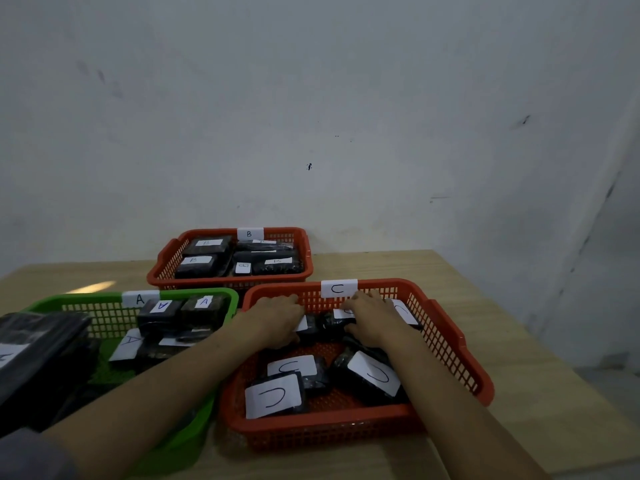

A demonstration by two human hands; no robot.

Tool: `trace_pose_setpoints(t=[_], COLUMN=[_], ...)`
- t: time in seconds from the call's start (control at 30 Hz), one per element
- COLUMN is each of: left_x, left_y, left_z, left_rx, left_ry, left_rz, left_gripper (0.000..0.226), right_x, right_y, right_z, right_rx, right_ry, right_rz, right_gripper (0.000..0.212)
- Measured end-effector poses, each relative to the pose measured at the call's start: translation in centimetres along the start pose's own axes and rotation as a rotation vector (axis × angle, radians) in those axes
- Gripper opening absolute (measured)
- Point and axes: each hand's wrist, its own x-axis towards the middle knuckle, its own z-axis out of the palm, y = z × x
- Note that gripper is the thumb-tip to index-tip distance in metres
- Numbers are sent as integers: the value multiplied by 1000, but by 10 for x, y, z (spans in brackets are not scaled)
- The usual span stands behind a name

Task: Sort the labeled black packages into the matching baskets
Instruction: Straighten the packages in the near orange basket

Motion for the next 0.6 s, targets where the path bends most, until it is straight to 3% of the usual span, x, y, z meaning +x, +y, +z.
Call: trace_pose_setpoints(t=[0.33, 0.5, 0.6], left_x=[1, -21, -42], left_y=[7, 7, 5], left_z=[7, -25, -36], left_rx=[-26, -240, -366], left_ry=[-27, 39, -129], left_rz=[33, 54, 104], left_gripper=[58, 47, 41], right_x=[-8, -19, -32], right_y=[3, -5, -9], right_z=[-3, -19, -35], right_rx=[82, 216, 275], right_ry=[14, 187, 113], right_rz=[26, 23, 38], right_gripper=[44, 44, 42])
